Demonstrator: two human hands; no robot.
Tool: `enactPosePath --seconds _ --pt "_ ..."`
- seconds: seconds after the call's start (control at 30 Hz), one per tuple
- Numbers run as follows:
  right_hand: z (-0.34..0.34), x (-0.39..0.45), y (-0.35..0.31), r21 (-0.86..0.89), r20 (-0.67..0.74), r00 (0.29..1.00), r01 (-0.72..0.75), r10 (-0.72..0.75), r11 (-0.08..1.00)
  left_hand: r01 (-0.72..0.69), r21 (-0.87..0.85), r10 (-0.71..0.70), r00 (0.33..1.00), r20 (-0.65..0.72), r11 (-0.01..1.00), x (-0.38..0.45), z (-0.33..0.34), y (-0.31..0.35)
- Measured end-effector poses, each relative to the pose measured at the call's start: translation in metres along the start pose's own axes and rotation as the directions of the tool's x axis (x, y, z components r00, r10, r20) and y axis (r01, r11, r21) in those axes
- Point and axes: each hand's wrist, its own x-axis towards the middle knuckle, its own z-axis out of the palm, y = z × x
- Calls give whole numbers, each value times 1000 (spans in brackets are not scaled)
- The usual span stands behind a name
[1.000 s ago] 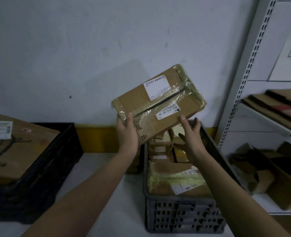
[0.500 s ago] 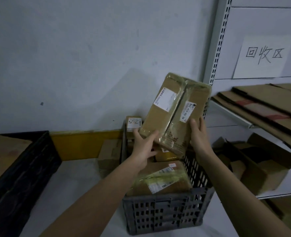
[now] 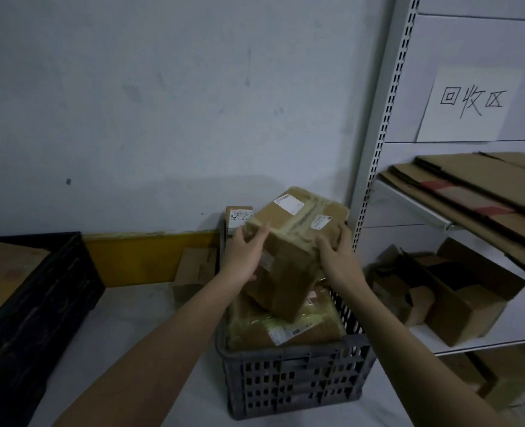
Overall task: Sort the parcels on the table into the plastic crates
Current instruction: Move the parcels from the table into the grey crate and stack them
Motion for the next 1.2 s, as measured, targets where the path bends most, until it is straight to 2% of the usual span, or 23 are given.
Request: enactPosePath --seconds 0.1,0.17,0.27,0.3,0.37,0.47,0.53,0.6,0.67,0.73,0.97,1.2 --pt "28 -25 -9 -97 91 992 97 -88 991 132 -79 -132 991 4 988 13 -11 3" --pt "44 -39 -11 -189 214 964 200 -158 961 149 -32 -148 989 24 988 18 -15 -4" --pt "56 -45 -16 -208 365 911 280 -192 937 133 -32 -130 988 78 991 25 -15 -18" --pt "57 -41 -16 -218 362 909 299 -207 929 117 -54 -112 990 87 992 27 -14 -21" --pt "52 -30 -14 -272 222 941 310 -254 911 33 -73 -28 997 68 997 32 -13 -23" --pt "29 -5 -9 -369 -80 965 205 -251 906 -152 3 151 988 35 988 44 -19 -24" --pt "12 9 -5 -444 -181 959 119 -219 888 -198 72 195 979 53 977 51 -24 -24" --pt "1 20 0 -484 -126 985 42 -117 874 -208 122 202 978 61 971 54 -25 -26" --pt "-3 28 9 -441 21 999 33 -26 897 -227 135 223 974 47 965 54 -22 -27" --pt "-1 37 21 -387 92 996 44 -9 921 -241 154 238 970 39 958 54 -15 -27" --pt "4 82 43 -345 21 993 115 -115 932 -149 156 159 986 -59 977 86 9 -15" --pt "-5 106 64 -378 99 986 162 -134 911 -152 212 179 977 -114 965 90 23 -18"
